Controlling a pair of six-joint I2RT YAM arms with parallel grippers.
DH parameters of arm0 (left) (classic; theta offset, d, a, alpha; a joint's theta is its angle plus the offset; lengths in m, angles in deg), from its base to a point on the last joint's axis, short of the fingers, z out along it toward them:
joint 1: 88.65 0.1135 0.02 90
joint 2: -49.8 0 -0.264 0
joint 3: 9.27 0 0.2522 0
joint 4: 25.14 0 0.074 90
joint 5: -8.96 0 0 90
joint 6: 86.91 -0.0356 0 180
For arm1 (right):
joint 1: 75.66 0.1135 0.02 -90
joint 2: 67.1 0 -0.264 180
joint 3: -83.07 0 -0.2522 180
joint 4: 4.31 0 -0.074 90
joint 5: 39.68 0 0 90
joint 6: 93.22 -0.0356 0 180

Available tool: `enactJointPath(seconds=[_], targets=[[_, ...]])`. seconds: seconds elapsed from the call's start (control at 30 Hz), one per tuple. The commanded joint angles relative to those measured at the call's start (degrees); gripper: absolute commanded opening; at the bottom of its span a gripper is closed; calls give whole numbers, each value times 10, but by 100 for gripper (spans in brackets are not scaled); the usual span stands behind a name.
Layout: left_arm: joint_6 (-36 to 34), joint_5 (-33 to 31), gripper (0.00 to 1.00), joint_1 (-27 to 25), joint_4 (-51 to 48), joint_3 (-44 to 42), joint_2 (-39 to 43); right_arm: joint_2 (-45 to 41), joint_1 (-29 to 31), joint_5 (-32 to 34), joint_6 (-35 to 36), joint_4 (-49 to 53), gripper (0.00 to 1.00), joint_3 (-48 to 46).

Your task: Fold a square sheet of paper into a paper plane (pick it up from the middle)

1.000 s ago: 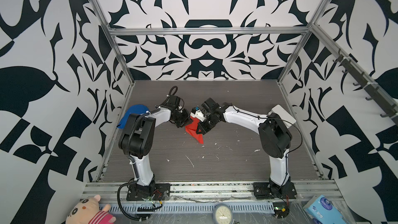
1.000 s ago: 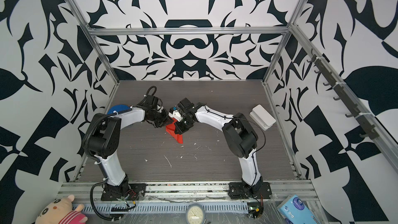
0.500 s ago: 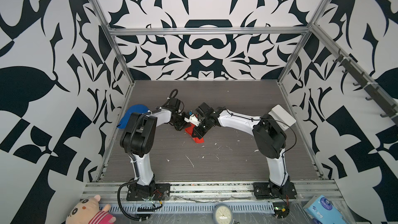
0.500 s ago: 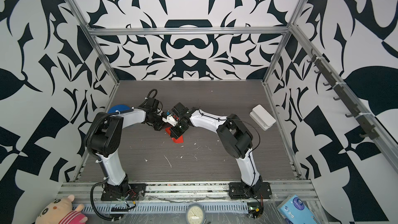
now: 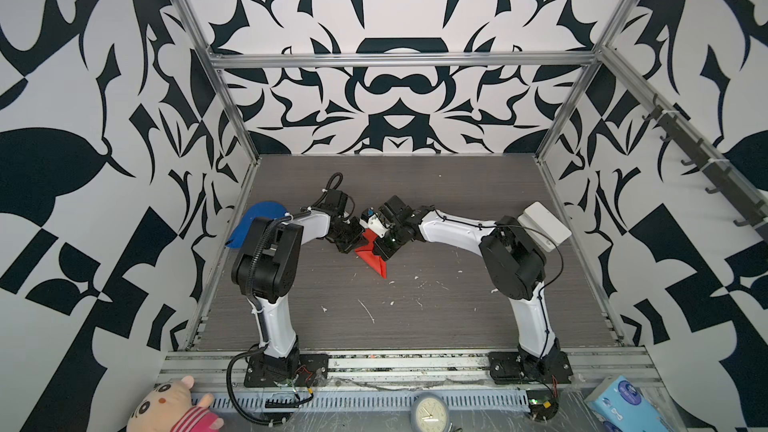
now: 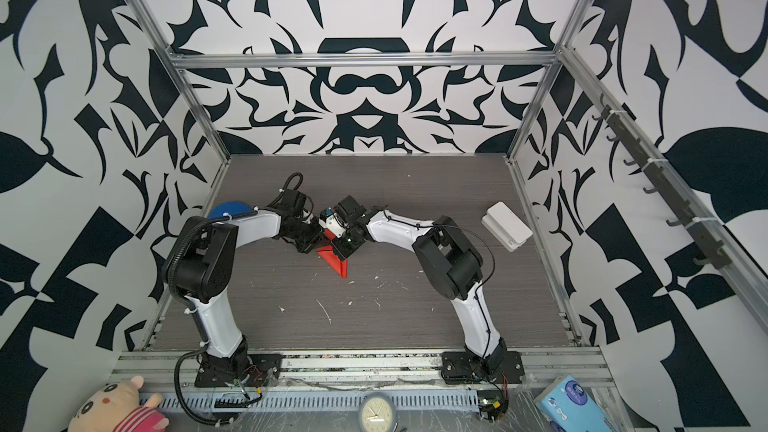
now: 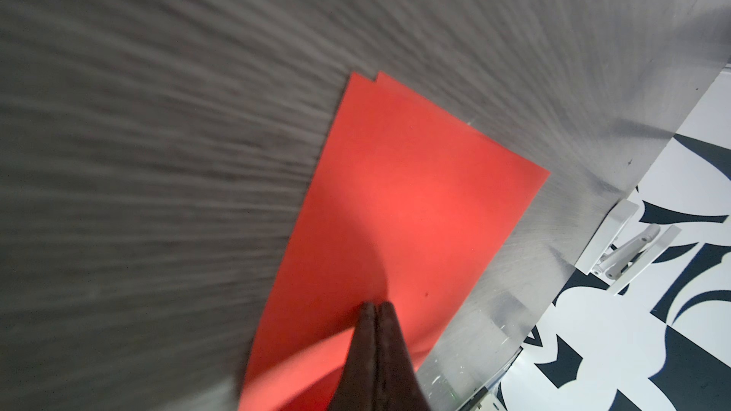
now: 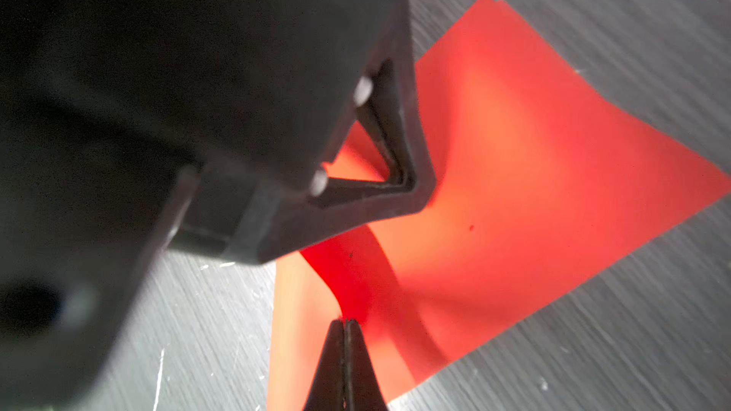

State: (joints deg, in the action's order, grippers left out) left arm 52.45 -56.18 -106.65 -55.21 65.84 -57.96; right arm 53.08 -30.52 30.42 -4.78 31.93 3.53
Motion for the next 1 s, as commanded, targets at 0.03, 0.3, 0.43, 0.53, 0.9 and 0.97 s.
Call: enactJointPath(seconds=[0.03, 0.3, 0.43, 0.53, 0.9, 0.97], targets=[[-9, 1, 3, -2, -12, -10, -14, 8, 3, 25, -1, 14, 0, 29], [-11, 5, 3, -2, -9, -9, -15, 15, 1, 44, -6, 18, 0, 26], [-12, 6, 2, -2, -9, -9, -16, 14, -1, 53, -11, 16, 0, 24], [-12, 6, 2, -1, -8, -10, -16, 13, -1, 58, -13, 17, 0, 23], [-13, 6, 2, -1, -8, -8, -19, 9, -2, 74, -28, 23, 0, 20], [-14, 5, 2, -1, -8, -9, -20, 6, -2, 76, -29, 23, 0, 19]])
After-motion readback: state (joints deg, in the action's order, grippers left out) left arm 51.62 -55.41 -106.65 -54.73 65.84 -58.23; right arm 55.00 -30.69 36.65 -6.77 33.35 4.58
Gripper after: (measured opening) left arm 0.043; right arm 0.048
